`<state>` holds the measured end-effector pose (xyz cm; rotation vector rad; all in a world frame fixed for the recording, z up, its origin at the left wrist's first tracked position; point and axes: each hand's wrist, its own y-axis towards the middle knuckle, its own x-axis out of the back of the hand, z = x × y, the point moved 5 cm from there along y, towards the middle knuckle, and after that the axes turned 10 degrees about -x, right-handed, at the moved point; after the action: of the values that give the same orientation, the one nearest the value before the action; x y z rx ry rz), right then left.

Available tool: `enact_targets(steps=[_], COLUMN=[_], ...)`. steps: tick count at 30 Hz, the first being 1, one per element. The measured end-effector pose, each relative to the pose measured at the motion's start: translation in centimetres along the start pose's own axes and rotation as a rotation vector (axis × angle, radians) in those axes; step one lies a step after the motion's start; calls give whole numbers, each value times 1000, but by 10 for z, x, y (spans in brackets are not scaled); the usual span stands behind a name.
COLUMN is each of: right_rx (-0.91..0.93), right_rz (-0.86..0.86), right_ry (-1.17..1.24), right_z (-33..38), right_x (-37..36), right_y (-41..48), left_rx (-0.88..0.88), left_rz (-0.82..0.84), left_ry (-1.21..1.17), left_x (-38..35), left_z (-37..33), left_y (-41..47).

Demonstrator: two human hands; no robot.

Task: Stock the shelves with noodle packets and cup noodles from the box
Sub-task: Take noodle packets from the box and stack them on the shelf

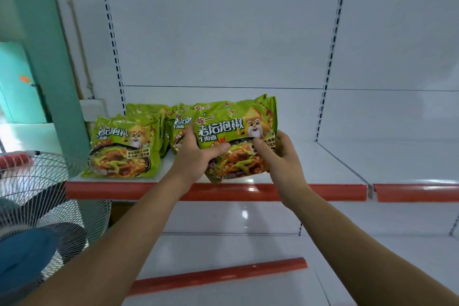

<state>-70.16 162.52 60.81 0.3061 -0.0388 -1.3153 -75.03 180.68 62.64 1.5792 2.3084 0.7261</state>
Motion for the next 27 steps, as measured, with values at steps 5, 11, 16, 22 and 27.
enact_targets(steps=[5,11,16,22,27], right_rx=[-28,-51,-104,-177,-208], right_rz=[19,20,68,74,42], right_ry=[-95,-156,-292,-382,-378], right_z=[-9,-27,-48,-52,-55], right_x=[-33,-59,-80,-88,-83], right_y=[30,59,72,81,82], left_rx=[-16,-132,-209,-374,-452], left_rz=[-50,-70,-109,-5,101], left_ry=[67,229,440,801,1112], left_x=[27,43,57,56,59], left_z=[20,25,36,38,44], left_y=[23,37,46,51,49])
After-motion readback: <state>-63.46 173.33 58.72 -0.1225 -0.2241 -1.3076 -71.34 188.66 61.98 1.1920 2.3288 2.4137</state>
